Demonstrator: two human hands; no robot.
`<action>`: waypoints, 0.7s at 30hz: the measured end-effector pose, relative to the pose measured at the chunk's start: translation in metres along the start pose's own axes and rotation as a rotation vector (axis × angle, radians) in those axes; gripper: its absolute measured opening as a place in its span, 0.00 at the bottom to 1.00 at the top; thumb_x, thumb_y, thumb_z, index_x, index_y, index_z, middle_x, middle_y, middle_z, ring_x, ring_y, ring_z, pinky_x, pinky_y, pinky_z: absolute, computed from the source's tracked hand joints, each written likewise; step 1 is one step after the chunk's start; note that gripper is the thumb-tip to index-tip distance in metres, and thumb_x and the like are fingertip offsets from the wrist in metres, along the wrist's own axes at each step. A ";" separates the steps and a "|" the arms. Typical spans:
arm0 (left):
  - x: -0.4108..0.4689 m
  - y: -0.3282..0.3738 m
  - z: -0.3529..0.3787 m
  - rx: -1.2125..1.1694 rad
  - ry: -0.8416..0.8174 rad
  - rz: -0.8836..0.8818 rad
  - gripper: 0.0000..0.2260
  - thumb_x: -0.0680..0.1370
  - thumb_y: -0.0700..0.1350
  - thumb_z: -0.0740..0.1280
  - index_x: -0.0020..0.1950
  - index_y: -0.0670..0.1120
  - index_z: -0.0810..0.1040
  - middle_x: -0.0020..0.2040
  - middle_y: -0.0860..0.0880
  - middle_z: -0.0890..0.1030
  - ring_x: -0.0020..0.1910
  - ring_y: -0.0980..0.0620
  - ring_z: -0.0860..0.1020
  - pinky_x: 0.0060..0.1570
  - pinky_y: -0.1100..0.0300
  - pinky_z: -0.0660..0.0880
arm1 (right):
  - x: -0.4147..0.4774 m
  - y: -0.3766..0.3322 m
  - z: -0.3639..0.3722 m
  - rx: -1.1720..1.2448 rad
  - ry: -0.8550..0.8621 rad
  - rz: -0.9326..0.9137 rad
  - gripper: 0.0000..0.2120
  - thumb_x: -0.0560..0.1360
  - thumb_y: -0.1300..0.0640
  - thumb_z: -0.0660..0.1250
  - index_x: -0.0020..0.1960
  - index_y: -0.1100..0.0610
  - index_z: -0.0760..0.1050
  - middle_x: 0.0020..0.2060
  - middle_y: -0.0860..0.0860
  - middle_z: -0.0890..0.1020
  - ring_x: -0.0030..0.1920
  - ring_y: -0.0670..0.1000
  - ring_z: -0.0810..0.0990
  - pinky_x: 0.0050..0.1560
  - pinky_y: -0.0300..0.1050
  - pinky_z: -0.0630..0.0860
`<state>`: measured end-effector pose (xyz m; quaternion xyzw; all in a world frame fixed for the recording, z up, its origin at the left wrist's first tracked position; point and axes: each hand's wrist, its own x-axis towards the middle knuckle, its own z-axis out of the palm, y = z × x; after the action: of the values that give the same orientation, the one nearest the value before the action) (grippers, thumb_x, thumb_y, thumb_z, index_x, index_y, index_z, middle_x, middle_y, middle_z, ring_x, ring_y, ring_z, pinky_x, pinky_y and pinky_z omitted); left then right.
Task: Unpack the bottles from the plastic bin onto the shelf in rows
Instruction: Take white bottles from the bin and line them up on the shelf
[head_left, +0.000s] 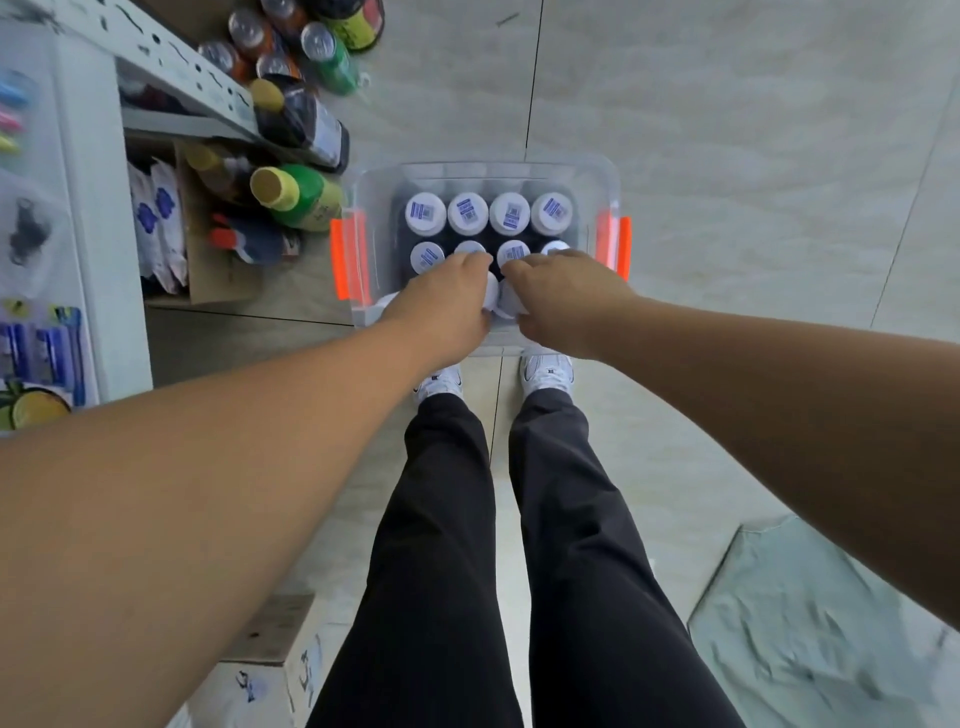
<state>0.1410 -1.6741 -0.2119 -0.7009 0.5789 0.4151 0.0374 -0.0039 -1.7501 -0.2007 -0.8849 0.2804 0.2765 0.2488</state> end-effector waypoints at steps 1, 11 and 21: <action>0.002 -0.001 0.001 -0.030 -0.002 -0.001 0.18 0.77 0.45 0.68 0.65 0.44 0.71 0.62 0.43 0.75 0.56 0.40 0.76 0.45 0.52 0.69 | 0.003 0.000 0.003 0.021 -0.027 0.007 0.12 0.75 0.58 0.64 0.57 0.59 0.72 0.52 0.56 0.80 0.49 0.60 0.79 0.48 0.50 0.73; 0.002 0.001 -0.034 -0.258 -0.108 -0.071 0.10 0.71 0.49 0.73 0.43 0.46 0.75 0.40 0.50 0.79 0.42 0.46 0.78 0.36 0.57 0.71 | 0.003 0.008 -0.025 0.157 -0.084 0.056 0.18 0.73 0.49 0.67 0.59 0.57 0.74 0.46 0.52 0.81 0.52 0.57 0.78 0.67 0.51 0.67; -0.087 0.069 -0.253 -0.325 0.048 -0.027 0.13 0.68 0.53 0.78 0.37 0.47 0.78 0.30 0.53 0.77 0.28 0.60 0.72 0.28 0.65 0.66 | -0.092 -0.017 -0.255 0.553 0.162 0.139 0.18 0.67 0.47 0.76 0.48 0.61 0.81 0.41 0.55 0.83 0.41 0.57 0.80 0.40 0.47 0.76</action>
<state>0.2207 -1.7638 0.0366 -0.7149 0.4955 0.4860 -0.0850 0.0327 -1.8561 0.0463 -0.7815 0.4241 0.1344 0.4375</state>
